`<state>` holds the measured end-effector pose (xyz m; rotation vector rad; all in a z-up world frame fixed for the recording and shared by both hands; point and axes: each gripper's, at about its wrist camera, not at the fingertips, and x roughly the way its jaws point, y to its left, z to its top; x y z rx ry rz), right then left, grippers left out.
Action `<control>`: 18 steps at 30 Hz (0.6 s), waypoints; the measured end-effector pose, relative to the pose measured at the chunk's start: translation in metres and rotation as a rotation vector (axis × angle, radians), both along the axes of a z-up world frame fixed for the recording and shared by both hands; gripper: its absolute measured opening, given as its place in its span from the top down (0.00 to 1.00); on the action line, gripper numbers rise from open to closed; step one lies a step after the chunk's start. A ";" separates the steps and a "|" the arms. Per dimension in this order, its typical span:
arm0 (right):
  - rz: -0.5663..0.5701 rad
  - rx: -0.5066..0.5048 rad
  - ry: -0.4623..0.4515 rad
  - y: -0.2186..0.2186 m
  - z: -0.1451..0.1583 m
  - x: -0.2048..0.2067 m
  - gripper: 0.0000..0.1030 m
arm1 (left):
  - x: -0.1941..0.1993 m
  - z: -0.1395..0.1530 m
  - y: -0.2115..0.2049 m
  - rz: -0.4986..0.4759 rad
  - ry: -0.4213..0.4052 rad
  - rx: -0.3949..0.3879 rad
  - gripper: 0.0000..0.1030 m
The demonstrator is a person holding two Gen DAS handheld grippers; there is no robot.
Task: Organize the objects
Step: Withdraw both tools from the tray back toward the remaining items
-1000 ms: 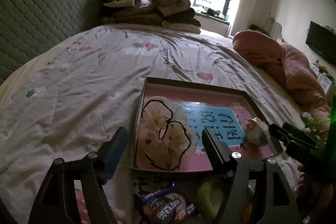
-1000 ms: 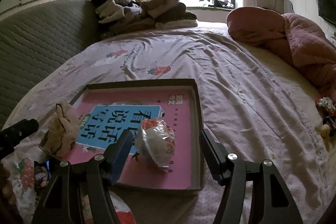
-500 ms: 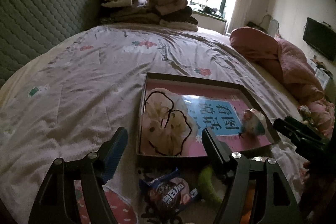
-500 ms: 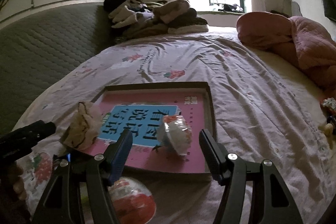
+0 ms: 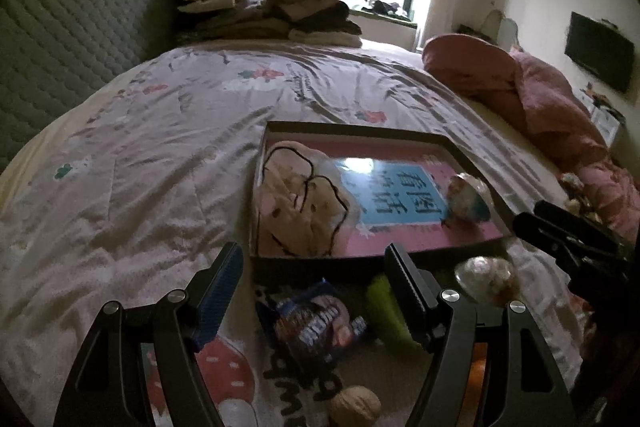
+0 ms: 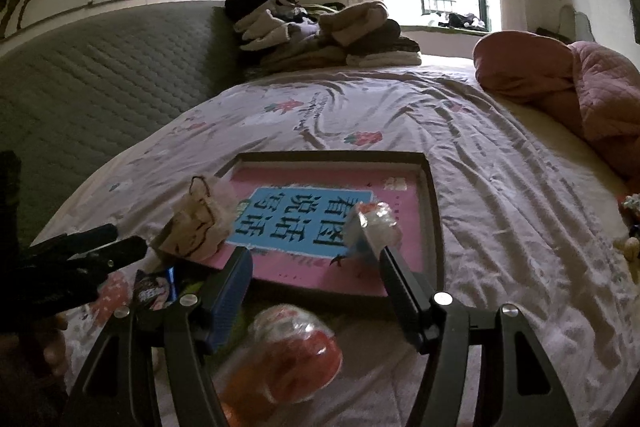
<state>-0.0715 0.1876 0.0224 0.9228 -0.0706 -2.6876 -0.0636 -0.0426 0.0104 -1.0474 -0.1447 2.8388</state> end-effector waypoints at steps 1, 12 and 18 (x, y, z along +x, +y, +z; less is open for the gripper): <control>0.002 -0.003 -0.003 0.000 -0.001 0.002 0.36 | 0.002 -0.001 0.002 -0.011 -0.004 -0.002 0.28; 0.022 -0.015 -0.019 -0.002 -0.008 0.032 0.36 | 0.026 -0.008 0.000 -0.053 -0.021 -0.040 0.28; 0.010 0.019 0.023 -0.012 -0.007 0.045 0.36 | 0.039 -0.010 -0.005 -0.061 -0.027 -0.027 0.28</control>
